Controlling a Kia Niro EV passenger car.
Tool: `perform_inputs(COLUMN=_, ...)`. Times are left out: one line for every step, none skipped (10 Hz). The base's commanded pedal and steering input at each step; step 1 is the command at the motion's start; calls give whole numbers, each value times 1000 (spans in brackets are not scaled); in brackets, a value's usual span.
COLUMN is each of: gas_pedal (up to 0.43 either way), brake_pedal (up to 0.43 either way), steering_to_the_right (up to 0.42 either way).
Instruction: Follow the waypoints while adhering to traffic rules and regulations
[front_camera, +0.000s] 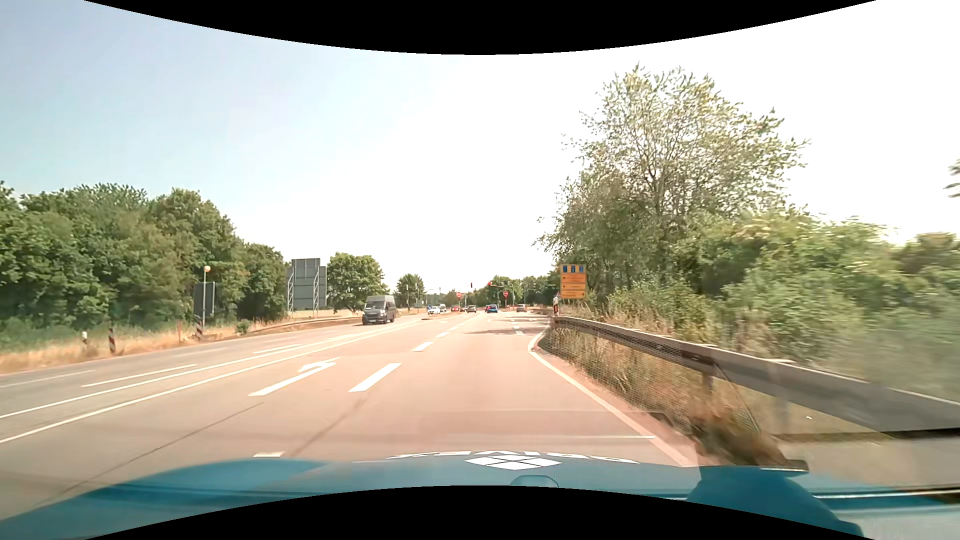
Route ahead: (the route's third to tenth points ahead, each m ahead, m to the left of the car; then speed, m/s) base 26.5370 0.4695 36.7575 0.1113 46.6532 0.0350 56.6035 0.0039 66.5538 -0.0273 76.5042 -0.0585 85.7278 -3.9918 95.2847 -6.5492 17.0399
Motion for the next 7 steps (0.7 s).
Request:
perform_inputs(gas_pedal=0, brake_pedal=171, steering_to_the_right=-3)
perform_inputs(gas_pedal=0, brake_pedal=171, steering_to_the_right=-2)
perform_inputs(gas_pedal=0, brake_pedal=177, steering_to_the_right=4)
perform_inputs(gas_pedal=0, brake_pedal=177, steering_to_the_right=8)
perform_inputs(gas_pedal=0, brake_pedal=177, steering_to_the_right=10)
perform_inputs(gas_pedal=0, brake_pedal=183, steering_to_the_right=12)
perform_inputs(gas_pedal=0, brake_pedal=177, steering_to_the_right=15)
